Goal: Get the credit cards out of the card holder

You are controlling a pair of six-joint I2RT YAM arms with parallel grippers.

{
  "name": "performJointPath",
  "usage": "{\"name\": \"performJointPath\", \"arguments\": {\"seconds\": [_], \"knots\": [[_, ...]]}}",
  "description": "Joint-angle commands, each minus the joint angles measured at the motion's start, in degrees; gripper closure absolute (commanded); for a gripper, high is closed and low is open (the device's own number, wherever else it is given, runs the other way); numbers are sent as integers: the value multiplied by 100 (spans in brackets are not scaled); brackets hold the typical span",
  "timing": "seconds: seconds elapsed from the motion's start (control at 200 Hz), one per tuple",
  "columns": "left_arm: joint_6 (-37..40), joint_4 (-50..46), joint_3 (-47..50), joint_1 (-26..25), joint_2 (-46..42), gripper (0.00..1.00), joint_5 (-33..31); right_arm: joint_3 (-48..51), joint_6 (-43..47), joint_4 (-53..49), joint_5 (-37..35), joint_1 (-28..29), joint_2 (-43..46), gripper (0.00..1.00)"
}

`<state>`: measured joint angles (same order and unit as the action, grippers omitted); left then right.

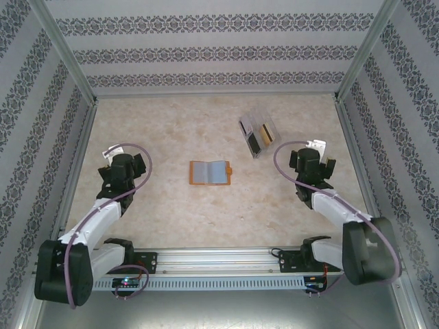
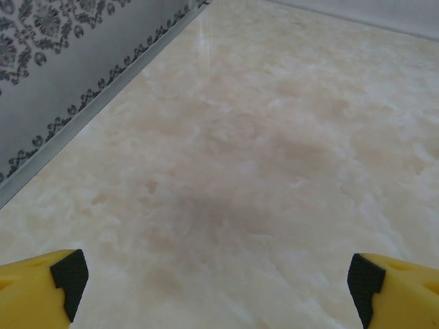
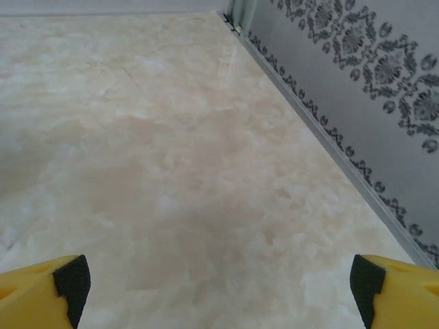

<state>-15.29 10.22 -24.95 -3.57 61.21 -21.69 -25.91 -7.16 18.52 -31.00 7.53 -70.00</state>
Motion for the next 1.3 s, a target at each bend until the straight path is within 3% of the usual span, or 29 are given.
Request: {"name": "performJointPath", "arguments": {"seconds": [0.0, 0.18, 0.335, 0.604, 0.844, 1.054, 1.294], "knots": [[945, 1742, 183, 219, 434, 1, 1001, 154, 561, 1390, 342, -41, -334, 2], [1290, 2614, 338, 404, 1109, 1, 1419, 363, 676, 2245, 1133, -180, -666, 2], [1046, 3646, 709, 819, 1573, 1, 2376, 524, 565, 2931, 2014, -405, -980, 2], [1219, 4418, 824, 840, 2108, 1, 3017, 578, 749, 3556, 2599, -436, -1589, 2], [1491, 4827, 696, 499, 2791, 1, 2685, 500, 751, 3431, 2691, -450, -1613, 2], [1426, 3798, 152, 327, 2816, 1, 1927, 394, 531, 3254, 2494, -567, -1633, 2], [1423, 3796, 166, 323, 2818, 1, 1914, 394, 531, 3254, 2506, -567, -1625, 2]]}}
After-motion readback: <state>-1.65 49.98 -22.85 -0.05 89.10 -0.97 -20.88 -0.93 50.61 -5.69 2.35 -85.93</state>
